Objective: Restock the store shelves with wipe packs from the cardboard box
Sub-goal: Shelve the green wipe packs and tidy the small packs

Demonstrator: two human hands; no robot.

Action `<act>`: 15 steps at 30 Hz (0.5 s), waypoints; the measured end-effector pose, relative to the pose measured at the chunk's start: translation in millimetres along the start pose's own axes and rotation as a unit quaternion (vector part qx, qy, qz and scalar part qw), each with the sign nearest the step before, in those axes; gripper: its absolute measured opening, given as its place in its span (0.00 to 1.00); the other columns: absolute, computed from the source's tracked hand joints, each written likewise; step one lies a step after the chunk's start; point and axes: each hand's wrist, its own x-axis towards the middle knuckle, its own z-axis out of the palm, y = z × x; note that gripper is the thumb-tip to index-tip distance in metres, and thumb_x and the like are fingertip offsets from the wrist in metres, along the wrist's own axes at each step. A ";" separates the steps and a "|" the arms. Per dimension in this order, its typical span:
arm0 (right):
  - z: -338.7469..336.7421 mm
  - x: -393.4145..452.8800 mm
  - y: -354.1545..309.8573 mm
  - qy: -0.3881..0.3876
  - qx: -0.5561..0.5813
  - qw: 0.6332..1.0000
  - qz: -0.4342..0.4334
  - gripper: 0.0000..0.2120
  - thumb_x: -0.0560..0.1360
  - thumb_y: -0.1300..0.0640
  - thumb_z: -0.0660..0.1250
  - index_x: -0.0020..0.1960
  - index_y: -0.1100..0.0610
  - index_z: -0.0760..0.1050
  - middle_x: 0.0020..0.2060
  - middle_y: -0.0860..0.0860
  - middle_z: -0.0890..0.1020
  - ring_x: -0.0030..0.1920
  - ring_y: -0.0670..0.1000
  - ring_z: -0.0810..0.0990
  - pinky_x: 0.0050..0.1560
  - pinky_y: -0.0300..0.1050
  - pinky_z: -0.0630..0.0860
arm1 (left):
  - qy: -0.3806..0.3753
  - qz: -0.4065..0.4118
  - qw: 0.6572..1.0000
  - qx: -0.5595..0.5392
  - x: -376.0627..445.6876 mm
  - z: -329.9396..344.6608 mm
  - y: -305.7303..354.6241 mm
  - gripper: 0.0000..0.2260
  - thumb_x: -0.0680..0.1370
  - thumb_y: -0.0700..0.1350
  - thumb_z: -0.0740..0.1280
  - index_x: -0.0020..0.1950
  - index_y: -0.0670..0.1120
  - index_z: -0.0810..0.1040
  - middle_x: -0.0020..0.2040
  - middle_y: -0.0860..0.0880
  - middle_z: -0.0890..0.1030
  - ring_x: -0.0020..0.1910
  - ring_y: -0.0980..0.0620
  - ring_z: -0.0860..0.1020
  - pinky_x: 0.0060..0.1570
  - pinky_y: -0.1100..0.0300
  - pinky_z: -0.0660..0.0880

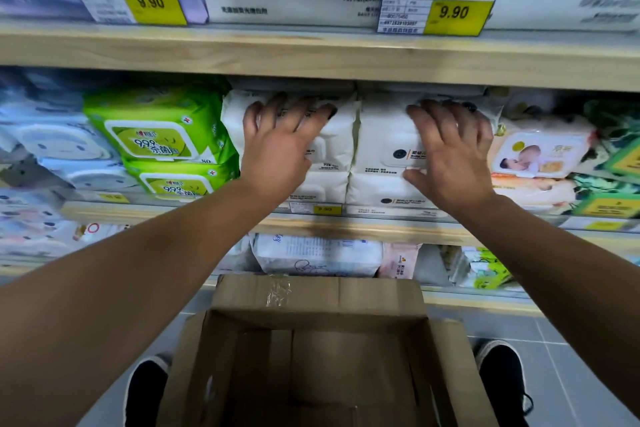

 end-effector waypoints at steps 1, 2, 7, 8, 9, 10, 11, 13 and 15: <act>-1.3 0.5 -3.4 -0.003 -0.008 1.000 0.006 0.48 0.59 0.50 0.78 0.74 0.51 0.60 0.71 0.54 0.65 0.70 0.60 0.60 0.71 0.58 0.48 | -0.007 -0.006 1.000 0.001 1.3 -0.5 1.4 0.38 0.63 0.45 0.74 0.71 0.57 0.64 0.68 0.51 0.71 0.68 0.39 0.66 0.65 0.41 0.60; -3.2 1.0 -8.2 -0.009 -0.015 1.000 0.012 0.48 0.59 0.50 0.78 0.74 0.51 0.58 0.72 0.54 0.64 0.71 0.61 0.59 0.72 0.60 0.47 | -0.015 -0.011 1.000 0.001 2.6 -1.2 2.7 0.38 0.64 0.45 0.74 0.72 0.58 0.63 0.69 0.51 0.71 0.68 0.39 0.66 0.66 0.40 0.59; -10.0 -11.6 -43.2 -0.020 -0.011 0.999 -0.023 0.49 0.64 0.49 0.75 0.77 0.50 0.51 0.75 0.55 0.56 0.75 0.62 0.51 0.73 0.62 0.43 | -0.041 -0.006 0.999 -0.009 -6.5 -6.9 4.6 0.43 0.65 0.51 0.73 0.75 0.57 0.54 0.73 0.49 0.63 0.73 0.41 0.58 0.69 0.37 0.50; -10.3 -16.6 -45.5 -0.021 -0.009 0.999 -0.028 0.49 0.65 0.48 0.75 0.77 0.50 0.51 0.76 0.54 0.55 0.76 0.62 0.50 0.73 0.62 0.43 | -0.039 -0.005 0.999 -0.008 -13.6 -7.4 2.5 0.44 0.64 0.53 0.73 0.76 0.56 0.54 0.74 0.48 0.61 0.74 0.41 0.56 0.70 0.36 0.48; -10.5 -20.7 -44.2 -0.021 -0.013 0.999 -0.025 0.50 0.65 0.47 0.76 0.77 0.49 0.50 0.76 0.54 0.54 0.76 0.61 0.50 0.73 0.62 0.44 | -0.035 -0.008 0.999 -0.007 -21.1 -6.7 -1.0 0.46 0.64 0.54 0.74 0.76 0.56 0.53 0.75 0.47 0.59 0.74 0.40 0.54 0.70 0.36 0.47; -10.5 -23.5 -39.6 -0.025 -0.019 0.999 -0.012 0.51 0.64 0.46 0.76 0.77 0.49 0.49 0.76 0.54 0.53 0.76 0.61 0.49 0.74 0.62 0.45 | -0.032 -0.016 0.999 -0.003 -28.1 -5.4 -5.2 0.48 0.63 0.55 0.75 0.76 0.56 0.52 0.76 0.46 0.57 0.75 0.39 0.53 0.71 0.36 0.46; -10.0 -24.8 -33.9 -0.032 -0.027 0.999 0.002 0.53 0.64 0.45 0.77 0.78 0.48 0.48 0.76 0.55 0.52 0.76 0.61 0.48 0.74 0.62 0.45 | -0.034 -0.023 0.999 0.004 -34.1 -3.7 -9.2 0.50 0.62 0.56 0.76 0.76 0.56 0.50 0.77 0.45 0.55 0.75 0.37 0.51 0.71 0.36 0.45; -6.1 -24.7 -25.4 -0.054 -0.046 0.997 0.022 0.57 0.62 0.43 0.78 0.78 0.47 0.43 0.77 0.55 0.48 0.77 0.61 0.43 0.74 0.63 0.44 | -0.044 -0.024 0.998 0.024 -40.1 1.2 -14.4 0.55 0.60 0.57 0.78 0.77 0.56 0.47 0.78 0.44 0.52 0.75 0.35 0.49 0.71 0.36 0.45; 1.6 -23.1 -25.1 -0.065 -0.071 0.995 0.030 0.60 0.62 0.44 0.78 0.78 0.47 0.38 0.77 0.55 0.45 0.76 0.60 0.40 0.74 0.64 0.42 | -0.047 -0.021 0.998 0.041 -39.4 6.5 -14.8 0.57 0.59 0.56 0.79 0.78 0.56 0.45 0.78 0.43 0.51 0.75 0.34 0.49 0.71 0.35 0.45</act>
